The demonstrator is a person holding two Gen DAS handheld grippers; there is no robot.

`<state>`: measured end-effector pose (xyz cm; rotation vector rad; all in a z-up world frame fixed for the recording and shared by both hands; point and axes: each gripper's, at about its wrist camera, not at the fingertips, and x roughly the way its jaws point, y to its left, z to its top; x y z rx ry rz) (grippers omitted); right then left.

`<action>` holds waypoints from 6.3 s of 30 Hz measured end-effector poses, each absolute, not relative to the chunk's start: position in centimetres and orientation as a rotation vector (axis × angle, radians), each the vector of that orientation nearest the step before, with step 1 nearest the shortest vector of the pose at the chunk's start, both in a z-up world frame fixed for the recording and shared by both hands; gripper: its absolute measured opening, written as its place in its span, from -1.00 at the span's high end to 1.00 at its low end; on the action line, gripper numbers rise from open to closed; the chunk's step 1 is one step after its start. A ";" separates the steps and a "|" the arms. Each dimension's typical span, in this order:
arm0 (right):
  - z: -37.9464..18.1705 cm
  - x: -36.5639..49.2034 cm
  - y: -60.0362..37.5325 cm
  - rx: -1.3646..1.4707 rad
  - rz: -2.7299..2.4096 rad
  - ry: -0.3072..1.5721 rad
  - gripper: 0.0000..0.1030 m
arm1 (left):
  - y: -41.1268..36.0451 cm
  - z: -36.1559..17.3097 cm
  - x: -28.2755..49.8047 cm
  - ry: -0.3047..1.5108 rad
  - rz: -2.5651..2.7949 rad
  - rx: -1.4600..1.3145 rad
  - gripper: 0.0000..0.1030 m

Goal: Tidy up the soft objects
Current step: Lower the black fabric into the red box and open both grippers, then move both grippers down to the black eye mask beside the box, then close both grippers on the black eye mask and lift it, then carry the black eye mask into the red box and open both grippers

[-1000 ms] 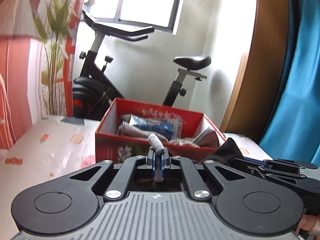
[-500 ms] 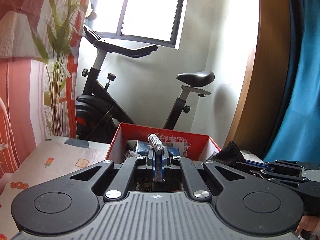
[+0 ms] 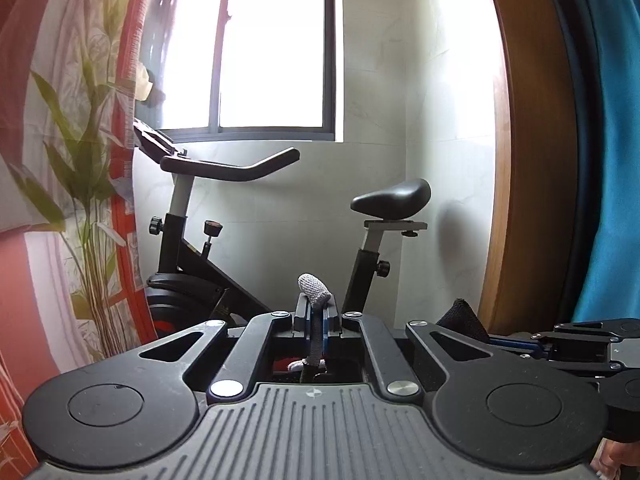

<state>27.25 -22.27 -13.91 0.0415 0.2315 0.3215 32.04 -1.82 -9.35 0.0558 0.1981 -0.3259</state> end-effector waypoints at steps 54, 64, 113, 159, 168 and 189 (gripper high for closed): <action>-18.8 28.7 -27.6 0.191 0.177 0.615 0.28 | -4.1 -15.6 37.6 0.580 -0.390 0.169 -0.84; -14.7 21.0 -28.1 0.181 0.156 0.383 -0.99 | -1.9 -11.5 31.4 0.452 -0.395 0.133 -1.00; -33.3 20.5 -22.7 0.112 0.196 0.703 -0.50 | 1.2 -27.8 33.0 0.736 -0.342 0.025 -0.64; -23.9 16.2 -25.3 0.141 0.295 0.384 0.98 | 2.3 -23.2 23.4 0.544 -0.259 -0.080 0.76; -17.0 21.0 -25.3 0.033 0.315 0.247 0.98 | 1.9 -15.7 25.6 0.341 -0.274 -0.058 0.76; -21.9 35.9 -26.7 -0.020 0.183 0.413 0.98 | -5.0 -17.6 42.7 0.473 -0.328 0.077 0.73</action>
